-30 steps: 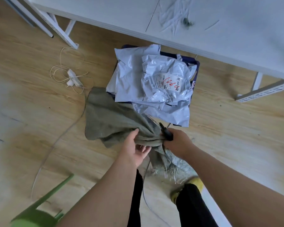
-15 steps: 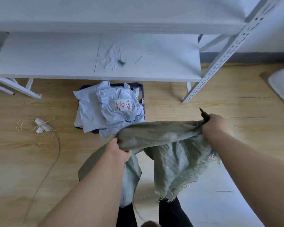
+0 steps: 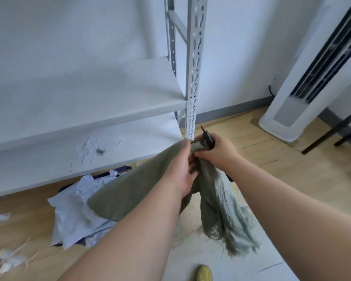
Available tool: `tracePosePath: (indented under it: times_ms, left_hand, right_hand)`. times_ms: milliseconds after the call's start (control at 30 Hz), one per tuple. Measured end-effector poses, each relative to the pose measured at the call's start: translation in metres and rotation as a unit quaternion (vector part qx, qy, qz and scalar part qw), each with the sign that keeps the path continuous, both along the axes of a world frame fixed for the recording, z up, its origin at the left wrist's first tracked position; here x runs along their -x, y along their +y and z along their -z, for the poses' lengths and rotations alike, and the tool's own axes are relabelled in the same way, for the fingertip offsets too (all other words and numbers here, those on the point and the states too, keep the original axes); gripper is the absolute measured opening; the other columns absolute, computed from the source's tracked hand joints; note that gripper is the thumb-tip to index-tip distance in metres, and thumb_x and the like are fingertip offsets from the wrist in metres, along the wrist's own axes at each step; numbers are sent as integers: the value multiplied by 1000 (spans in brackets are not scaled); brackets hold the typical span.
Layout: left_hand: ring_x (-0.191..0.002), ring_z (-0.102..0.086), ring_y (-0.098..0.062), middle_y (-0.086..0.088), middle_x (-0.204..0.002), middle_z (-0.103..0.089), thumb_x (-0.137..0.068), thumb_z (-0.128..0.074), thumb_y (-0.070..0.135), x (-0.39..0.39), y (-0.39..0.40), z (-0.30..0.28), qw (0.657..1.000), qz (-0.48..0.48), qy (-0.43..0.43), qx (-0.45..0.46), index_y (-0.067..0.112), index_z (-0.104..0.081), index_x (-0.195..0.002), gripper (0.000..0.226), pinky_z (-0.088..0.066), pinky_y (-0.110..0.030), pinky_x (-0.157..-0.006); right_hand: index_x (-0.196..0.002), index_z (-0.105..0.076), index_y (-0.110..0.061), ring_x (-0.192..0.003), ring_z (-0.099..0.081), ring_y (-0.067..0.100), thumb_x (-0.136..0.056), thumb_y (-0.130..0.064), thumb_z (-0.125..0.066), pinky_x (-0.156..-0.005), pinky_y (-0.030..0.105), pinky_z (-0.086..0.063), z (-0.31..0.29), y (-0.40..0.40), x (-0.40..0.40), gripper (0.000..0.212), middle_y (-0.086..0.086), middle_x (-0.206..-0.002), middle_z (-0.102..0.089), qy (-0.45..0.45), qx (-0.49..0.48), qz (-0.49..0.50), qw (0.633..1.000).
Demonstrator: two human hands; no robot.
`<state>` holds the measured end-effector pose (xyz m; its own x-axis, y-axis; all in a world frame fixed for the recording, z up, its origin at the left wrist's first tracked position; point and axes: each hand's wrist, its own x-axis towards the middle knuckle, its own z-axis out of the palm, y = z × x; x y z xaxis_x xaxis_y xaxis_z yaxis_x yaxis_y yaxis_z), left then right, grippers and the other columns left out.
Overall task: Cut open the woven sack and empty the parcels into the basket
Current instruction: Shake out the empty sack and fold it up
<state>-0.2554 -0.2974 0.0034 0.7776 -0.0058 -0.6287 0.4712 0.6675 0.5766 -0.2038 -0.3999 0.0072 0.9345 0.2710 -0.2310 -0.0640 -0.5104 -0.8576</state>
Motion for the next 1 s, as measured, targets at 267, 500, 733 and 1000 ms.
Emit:
tracePosePath:
  times_ms: [267, 500, 733, 1000]
  left_hand:
    - [-120, -53, -32, -11, -141, -44, -78, -66, 61, -18, -3, -3, 972, -115, 199, -59, 21, -39, -141, 80, -49, -49, -97]
    - [-72, -57, -15, -10, -112, -61, -93, -54, 3, -77, 22, 6, 956, -261, 86, 105, 6, -56, -90, 4, -49, -17, -45]
    - [-104, -63, -21, -3, -114, -67, -85, -52, -2, -115, -2, -26, 947, 54, -134, -287, 27, -54, -128, 52, -53, -39, -92]
    - [-113, -61, -9, 6, -119, -67, -92, -57, 11, -68, -39, -6, 840, 319, -263, -351, 26, -60, -128, 38, -47, -32, -101]
  right_hand:
    - [-83, -66, -23, -78, -59, 18, -87, -6, -56, -72, 32, -49, -45, -40, -32, 20, 0, -82, -65, 21, -201, 181, 962]
    - [-86, -70, -22, -67, -53, 20, -86, -10, -58, -62, 29, -44, -57, -82, -40, 17, 3, -77, -61, 60, -102, 144, 983]
    - [-128, -56, -27, -104, -56, 11, -73, -29, -81, -83, 25, -40, -48, -81, -32, 60, -7, -119, -59, 27, -10, 140, 990]
    - [-94, -66, -26, -87, -66, 17, -78, -19, -75, -72, 27, -53, -37, -53, -54, 19, -6, -86, -68, 39, -114, 277, 953]
